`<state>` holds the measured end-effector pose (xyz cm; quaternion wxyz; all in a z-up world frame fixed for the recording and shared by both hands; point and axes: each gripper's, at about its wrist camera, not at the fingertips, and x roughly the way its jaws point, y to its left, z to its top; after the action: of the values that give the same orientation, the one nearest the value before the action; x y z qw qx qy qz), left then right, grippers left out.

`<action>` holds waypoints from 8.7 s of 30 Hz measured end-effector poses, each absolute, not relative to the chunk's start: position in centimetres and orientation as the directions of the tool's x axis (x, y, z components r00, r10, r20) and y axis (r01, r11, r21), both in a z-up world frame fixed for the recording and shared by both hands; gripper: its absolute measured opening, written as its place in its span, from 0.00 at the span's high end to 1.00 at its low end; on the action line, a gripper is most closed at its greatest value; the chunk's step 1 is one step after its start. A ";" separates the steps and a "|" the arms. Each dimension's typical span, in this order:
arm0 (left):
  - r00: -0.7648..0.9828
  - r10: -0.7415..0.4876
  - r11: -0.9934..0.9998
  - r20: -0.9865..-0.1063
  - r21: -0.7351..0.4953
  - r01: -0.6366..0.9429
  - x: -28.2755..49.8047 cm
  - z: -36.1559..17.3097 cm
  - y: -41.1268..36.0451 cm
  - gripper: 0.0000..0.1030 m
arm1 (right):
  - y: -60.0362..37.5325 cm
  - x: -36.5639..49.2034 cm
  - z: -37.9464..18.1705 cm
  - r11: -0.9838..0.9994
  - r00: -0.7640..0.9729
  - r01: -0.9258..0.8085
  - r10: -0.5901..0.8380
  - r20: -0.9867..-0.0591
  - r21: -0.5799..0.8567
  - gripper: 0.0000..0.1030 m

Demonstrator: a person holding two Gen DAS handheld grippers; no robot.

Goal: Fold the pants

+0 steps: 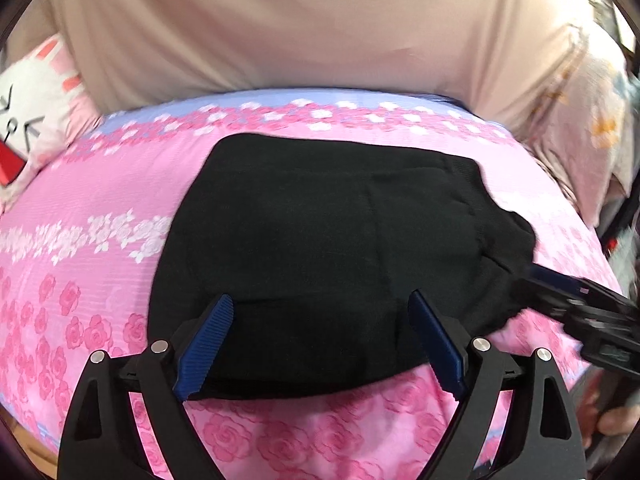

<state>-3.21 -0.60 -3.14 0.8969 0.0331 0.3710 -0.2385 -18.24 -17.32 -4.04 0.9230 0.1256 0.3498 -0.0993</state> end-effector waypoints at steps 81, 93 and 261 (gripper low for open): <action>0.330 -0.677 0.637 -0.658 -0.299 0.711 -2.4 -1.6 -12.9 0.72 | -26.8 -22.7 -2.1 0.887 0.760 0.406 -0.196 -0.620 0.218 0.47; 0.530 -0.569 0.752 -0.629 -0.135 0.646 -5.7 0.1 -7.1 0.28 | -23.3 -16.0 -3.9 0.921 0.744 0.282 -0.034 -0.667 0.268 0.44; 0.690 -0.721 0.691 -0.059 -0.128 0.711 -3.9 22.1 8.4 0.60 | -13.2 -18.7 22.5 0.999 0.998 0.011 -0.009 -0.064 0.034 0.57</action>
<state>-3.91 8.37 22.14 0.9180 -0.0474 0.0524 -0.3902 -18.74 -13.22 22.52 0.9993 0.0174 0.0317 -0.0052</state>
